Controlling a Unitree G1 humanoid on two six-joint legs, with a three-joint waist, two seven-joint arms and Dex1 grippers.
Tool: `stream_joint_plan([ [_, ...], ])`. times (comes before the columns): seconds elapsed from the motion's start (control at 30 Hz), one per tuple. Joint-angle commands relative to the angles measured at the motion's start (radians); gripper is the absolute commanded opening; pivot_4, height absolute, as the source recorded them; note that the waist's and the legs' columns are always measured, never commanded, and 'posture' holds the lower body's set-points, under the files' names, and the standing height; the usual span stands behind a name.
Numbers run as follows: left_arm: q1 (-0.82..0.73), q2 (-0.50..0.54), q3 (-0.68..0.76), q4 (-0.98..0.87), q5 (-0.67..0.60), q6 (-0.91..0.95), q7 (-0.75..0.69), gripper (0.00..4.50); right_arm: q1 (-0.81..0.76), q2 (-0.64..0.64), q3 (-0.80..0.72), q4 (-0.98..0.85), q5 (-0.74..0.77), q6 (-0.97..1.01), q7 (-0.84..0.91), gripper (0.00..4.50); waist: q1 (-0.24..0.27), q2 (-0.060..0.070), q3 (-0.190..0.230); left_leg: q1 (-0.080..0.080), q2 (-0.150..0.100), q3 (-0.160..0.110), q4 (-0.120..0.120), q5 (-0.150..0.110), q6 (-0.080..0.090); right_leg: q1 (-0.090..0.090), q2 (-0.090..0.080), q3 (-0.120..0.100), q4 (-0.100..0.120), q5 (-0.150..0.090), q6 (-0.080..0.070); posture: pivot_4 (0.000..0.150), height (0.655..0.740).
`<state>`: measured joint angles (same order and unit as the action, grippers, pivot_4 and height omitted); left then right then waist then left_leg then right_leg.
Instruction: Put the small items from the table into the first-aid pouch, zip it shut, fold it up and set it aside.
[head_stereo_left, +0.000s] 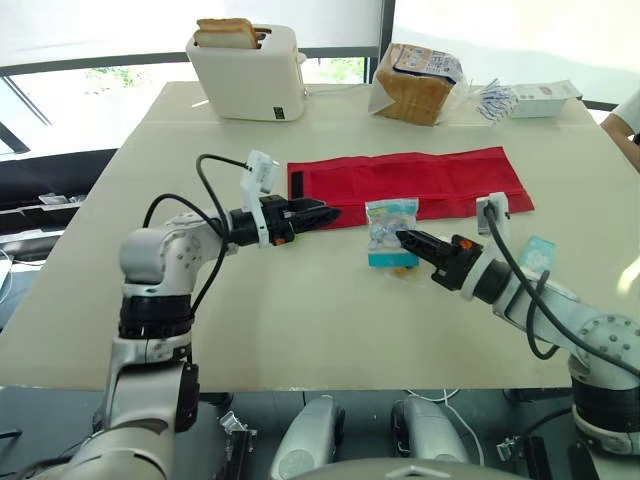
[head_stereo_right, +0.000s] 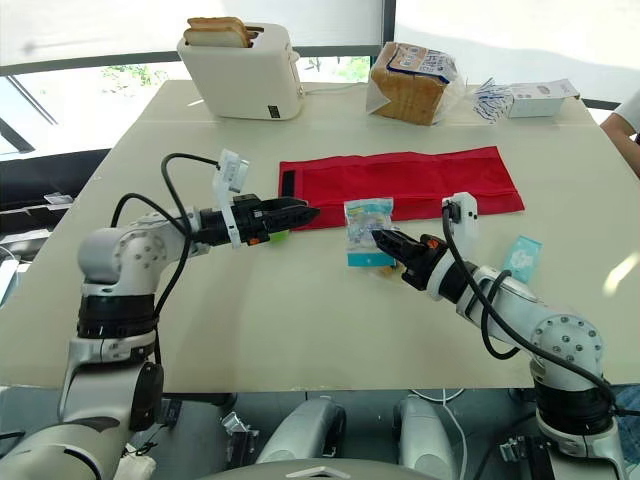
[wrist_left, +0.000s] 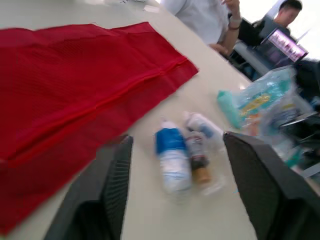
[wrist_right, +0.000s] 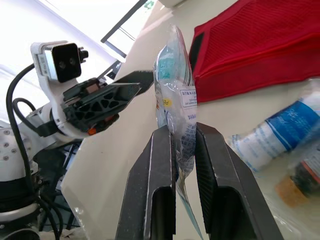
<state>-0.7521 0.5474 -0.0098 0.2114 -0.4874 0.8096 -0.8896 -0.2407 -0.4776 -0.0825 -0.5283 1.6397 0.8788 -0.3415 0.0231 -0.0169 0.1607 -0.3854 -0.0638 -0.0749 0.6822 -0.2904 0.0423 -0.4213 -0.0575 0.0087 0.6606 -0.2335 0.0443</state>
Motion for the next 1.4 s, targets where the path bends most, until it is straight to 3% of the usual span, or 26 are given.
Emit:
stream_joint_plan([
  [0.03,-0.144,0.001,-0.154,0.287,0.252,-0.386,-0.050,3.00,0.034,-0.026,-0.036,-0.085,0.042,-0.054,-0.030,0.05,-0.004,0.000,0.000,0.000,0.000,0.000,0.000,0.000,0.000,0.000,-0.001,0.000,0.000,0.000,0.000,0.150,0.7400],
  [0.17,-0.300,-0.042,-0.255,0.629,0.441,-0.706,-0.031,3.00,0.077,-0.036,-0.029,-0.137,0.043,-0.102,-0.066,0.05,-0.015,0.000,0.000,-0.001,0.000,0.001,0.000,0.000,0.001,-0.001,-0.001,0.000,0.000,0.000,0.000,0.150,0.7400],
  [0.33,-0.423,-0.098,-0.337,0.902,0.621,-0.951,0.053,3.00,0.125,-0.033,-0.013,-0.192,0.021,-0.154,-0.096,0.03,-0.021,-0.001,0.000,-0.013,0.000,0.002,0.002,0.000,0.001,-0.013,-0.001,0.001,0.003,0.001,0.001,0.150,0.7400],
  [0.57,-0.491,-0.143,-0.363,1.037,0.742,-1.077,0.093,3.00,0.161,-0.032,0.005,-0.237,-0.005,-0.208,-0.124,0.03,-0.029,-0.001,0.000,-0.014,0.000,0.002,0.003,-0.001,0.004,-0.013,-0.001,0.000,0.003,0.002,0.003,0.150,0.7400],
  [0.83,-0.517,-0.184,-0.367,1.063,0.822,-1.135,0.133,3.00,0.173,-0.035,0.029,-0.243,-0.033,-0.231,-0.126,0.03,-0.033,-0.001,0.000,-0.014,-0.001,0.002,0.004,-0.002,0.004,-0.012,0.003,0.000,0.003,0.002,0.004,0.150,0.7400],
  [0.93,-0.510,-0.194,-0.360,1.065,0.834,-1.140,0.118,2.10,0.170,-0.035,0.045,-0.237,-0.043,-0.233,-0.122,0.03,-0.034,-0.001,0.000,-0.014,-0.001,0.002,0.004,-0.001,0.004,-0.012,0.003,0.001,0.003,0.002,0.004,0.150,0.7400],
  [1.07,-0.507,-0.195,-0.335,1.067,0.821,-1.135,0.075,0.10,0.160,-0.040,0.055,-0.225,-0.050,-0.229,-0.117,0.03,-0.035,-0.001,0.000,-0.014,-0.001,0.002,0.004,-0.001,0.003,-0.012,0.003,0.000,0.003,0.002,0.004,0.150,0.7400],
  [1.23,-0.493,-0.200,-0.256,1.043,0.734,-1.132,-0.089,0.00,0.102,-0.054,0.077,-0.174,-0.043,-0.206,-0.095,0.03,-0.035,-0.001,0.000,-0.014,-0.001,0.002,0.004,-0.001,0.003,-0.012,0.004,0.000,0.003,0.002,0.004,0.150,0.7400],
  [1.4,-0.434,-0.200,-0.184,0.952,0.623,-1.086,-0.298,0.00,-0.068,-0.007,0.157,-0.023,-0.070,-0.149,-0.051,0.01,-0.040,-0.001,0.000,-0.013,0.000,0.002,0.005,-0.001,0.003,-0.013,0.004,-0.004,0.003,0.002,0.004,0.150,0.7400],
])
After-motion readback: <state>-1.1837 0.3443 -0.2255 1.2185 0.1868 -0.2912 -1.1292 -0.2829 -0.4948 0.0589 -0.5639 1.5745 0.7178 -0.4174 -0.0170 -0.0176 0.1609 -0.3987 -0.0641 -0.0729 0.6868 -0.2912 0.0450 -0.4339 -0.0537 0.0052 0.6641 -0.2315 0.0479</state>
